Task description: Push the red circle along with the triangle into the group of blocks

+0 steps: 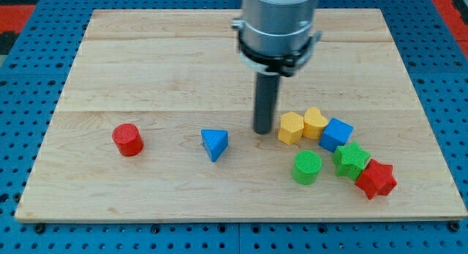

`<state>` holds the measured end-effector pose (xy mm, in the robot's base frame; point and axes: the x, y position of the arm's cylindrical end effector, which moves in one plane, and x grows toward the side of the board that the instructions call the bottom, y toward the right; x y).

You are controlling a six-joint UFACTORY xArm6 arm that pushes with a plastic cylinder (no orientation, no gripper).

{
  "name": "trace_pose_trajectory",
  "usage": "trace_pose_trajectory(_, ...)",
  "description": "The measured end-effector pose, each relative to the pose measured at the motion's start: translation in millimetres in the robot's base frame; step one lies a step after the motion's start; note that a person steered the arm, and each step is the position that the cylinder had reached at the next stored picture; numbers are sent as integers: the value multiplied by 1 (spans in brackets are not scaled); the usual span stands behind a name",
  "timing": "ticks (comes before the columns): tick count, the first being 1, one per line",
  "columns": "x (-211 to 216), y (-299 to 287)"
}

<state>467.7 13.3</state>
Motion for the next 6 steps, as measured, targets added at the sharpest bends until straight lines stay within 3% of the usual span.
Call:
trace_pose_trajectory(1,-39,-122)
trace_pose_trajectory(2,3,-232)
trace_pose_trajectory(3,55,-268)
trace_pose_trajectory(4,41,-190)
trace_pose_trajectory(5,23,-227)
trace_pose_trajectory(6,30,-112)
